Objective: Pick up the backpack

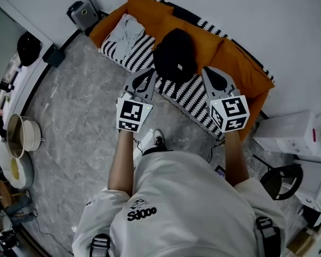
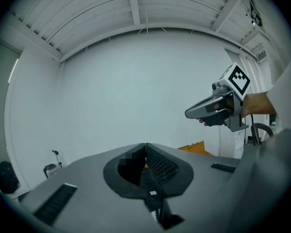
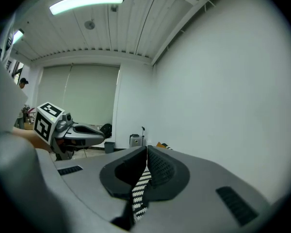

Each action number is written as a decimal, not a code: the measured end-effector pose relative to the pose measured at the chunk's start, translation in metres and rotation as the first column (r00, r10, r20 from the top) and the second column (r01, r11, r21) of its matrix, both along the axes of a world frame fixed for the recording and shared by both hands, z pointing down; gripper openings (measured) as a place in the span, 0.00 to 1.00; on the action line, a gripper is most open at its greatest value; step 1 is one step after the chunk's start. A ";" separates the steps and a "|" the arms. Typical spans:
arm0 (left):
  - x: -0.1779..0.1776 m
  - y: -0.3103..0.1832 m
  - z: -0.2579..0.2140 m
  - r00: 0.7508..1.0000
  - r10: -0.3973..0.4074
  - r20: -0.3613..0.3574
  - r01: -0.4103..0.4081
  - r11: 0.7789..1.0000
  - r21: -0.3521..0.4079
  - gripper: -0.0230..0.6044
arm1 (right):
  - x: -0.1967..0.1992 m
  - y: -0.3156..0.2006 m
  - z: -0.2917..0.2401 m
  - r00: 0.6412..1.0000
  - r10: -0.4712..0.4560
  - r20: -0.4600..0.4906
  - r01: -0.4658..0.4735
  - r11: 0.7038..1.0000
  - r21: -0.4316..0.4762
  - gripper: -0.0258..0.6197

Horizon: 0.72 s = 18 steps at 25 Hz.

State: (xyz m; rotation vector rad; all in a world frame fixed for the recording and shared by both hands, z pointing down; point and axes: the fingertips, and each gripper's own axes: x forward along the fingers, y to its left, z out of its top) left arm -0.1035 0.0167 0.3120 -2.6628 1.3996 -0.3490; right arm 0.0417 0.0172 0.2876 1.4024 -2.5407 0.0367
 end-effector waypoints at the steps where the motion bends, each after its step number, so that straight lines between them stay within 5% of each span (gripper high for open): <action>1: -0.005 -0.009 0.005 1.000 0.000 0.003 0.000 1.000 -0.009 0.07 | -0.005 -0.008 0.005 1.000 -0.001 -0.014 0.001 1.000 -0.007 0.09; 18: -0.047 -0.159 0.070 0.999 0.039 0.037 -0.035 0.992 -0.121 0.07 | -0.036 -0.152 0.062 0.999 0.045 -0.008 -0.045 0.994 -0.098 0.09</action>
